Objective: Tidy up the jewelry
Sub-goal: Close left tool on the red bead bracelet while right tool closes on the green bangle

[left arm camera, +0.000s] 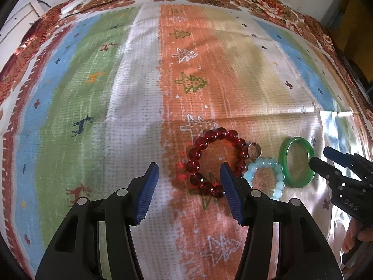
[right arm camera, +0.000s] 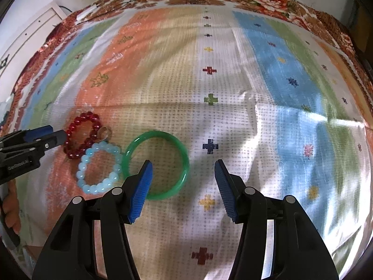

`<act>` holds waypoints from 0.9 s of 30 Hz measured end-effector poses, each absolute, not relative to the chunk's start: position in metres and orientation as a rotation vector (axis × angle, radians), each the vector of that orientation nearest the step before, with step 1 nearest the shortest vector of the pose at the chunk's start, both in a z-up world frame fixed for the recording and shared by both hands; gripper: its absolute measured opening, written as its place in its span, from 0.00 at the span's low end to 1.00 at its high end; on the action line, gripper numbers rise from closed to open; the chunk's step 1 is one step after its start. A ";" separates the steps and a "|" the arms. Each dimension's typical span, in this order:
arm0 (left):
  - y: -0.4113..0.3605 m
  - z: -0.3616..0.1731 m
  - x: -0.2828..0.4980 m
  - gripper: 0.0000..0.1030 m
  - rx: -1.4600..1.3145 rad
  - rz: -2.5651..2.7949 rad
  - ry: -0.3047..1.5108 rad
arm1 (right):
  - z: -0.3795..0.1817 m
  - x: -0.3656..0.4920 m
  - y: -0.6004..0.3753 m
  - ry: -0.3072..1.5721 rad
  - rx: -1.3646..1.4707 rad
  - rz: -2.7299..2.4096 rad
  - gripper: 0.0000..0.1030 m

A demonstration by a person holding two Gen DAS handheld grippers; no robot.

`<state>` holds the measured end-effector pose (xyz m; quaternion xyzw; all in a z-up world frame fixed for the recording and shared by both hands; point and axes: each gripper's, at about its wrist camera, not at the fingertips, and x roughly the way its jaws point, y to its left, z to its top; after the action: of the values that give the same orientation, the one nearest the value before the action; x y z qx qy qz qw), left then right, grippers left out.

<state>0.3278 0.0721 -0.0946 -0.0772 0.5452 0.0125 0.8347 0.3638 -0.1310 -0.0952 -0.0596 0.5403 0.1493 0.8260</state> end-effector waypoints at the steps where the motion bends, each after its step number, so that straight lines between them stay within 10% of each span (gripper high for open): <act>1: 0.072 -0.096 0.329 0.53 -0.162 0.026 1.156 | -0.097 0.365 -0.130 1.151 -0.129 0.317 0.53; 16: 0.066 -0.113 0.344 0.35 -0.058 0.049 1.191 | -0.110 0.371 -0.120 1.159 -0.199 0.307 0.53; 18: 0.066 -0.113 0.343 0.15 -0.060 0.034 1.193 | -0.110 0.370 -0.120 1.160 -0.208 0.305 0.38; 21: 0.068 -0.112 0.343 0.13 -0.065 0.025 1.194 | -0.109 0.370 -0.120 1.169 -0.213 0.319 0.11; 27: 0.071 -0.099 0.336 0.13 -0.089 0.028 1.171 | -0.103 0.366 -0.121 1.164 -0.218 0.330 0.08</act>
<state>0.3365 0.0708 -0.0991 -0.0420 0.5525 0.0132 0.8323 0.3663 -0.1210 -0.1031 -0.1024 0.5462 0.1548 0.8168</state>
